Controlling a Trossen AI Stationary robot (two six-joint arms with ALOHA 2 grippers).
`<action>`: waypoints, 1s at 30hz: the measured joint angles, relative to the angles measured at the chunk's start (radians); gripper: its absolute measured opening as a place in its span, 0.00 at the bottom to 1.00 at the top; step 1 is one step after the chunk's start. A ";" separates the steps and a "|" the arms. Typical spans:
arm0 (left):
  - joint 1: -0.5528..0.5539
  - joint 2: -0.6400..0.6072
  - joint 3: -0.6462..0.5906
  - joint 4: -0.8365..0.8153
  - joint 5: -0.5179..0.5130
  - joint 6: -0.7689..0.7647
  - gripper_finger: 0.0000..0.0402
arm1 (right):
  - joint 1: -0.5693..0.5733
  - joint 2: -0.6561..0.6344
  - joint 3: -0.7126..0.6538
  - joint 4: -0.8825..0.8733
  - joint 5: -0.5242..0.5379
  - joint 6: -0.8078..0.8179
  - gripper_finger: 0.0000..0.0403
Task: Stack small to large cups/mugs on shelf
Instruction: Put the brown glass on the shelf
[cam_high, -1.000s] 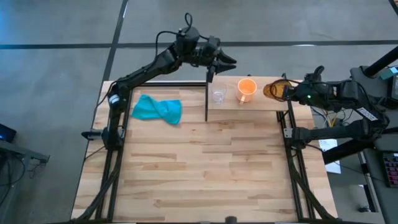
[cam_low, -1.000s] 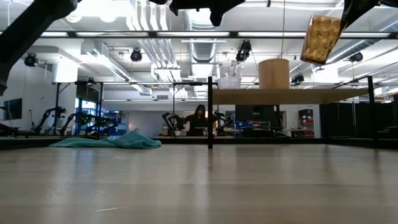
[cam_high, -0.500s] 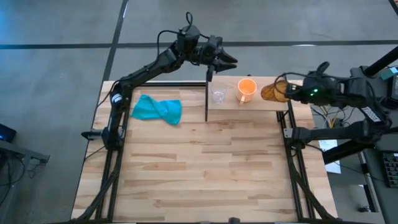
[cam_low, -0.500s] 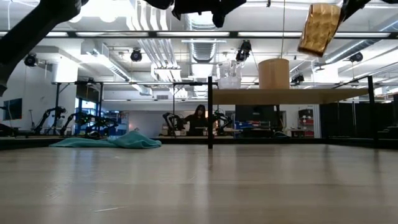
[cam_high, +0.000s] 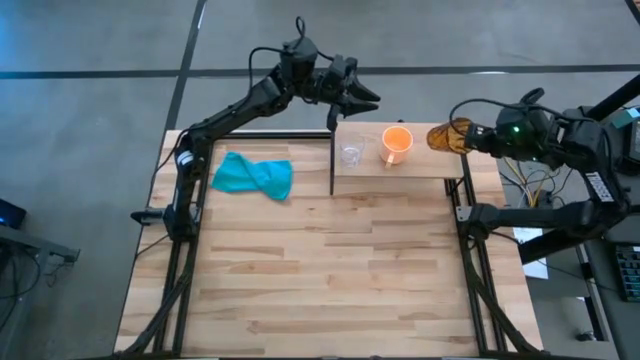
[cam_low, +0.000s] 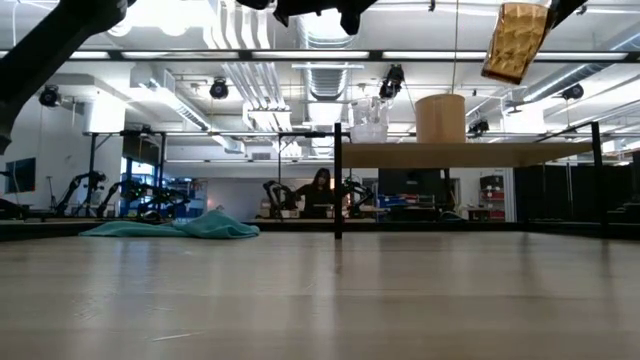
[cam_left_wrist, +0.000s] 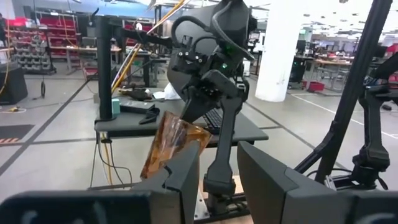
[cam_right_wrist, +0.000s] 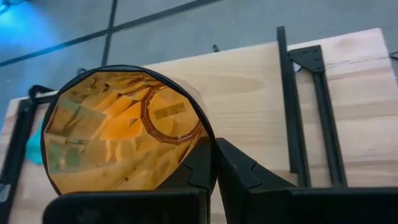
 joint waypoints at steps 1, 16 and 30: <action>0.000 0.000 -0.001 0.000 0.000 -0.001 0.24 | -0.017 0.005 0.000 0.000 -0.006 -0.009 0.02; 0.000 -0.004 -0.005 -0.001 0.000 -0.053 0.24 | -0.212 0.066 -0.002 0.000 -0.143 -0.100 0.02; -0.011 -0.004 -0.009 -0.010 0.025 -0.054 0.24 | -0.291 0.163 -0.003 0.000 -0.214 -0.141 0.02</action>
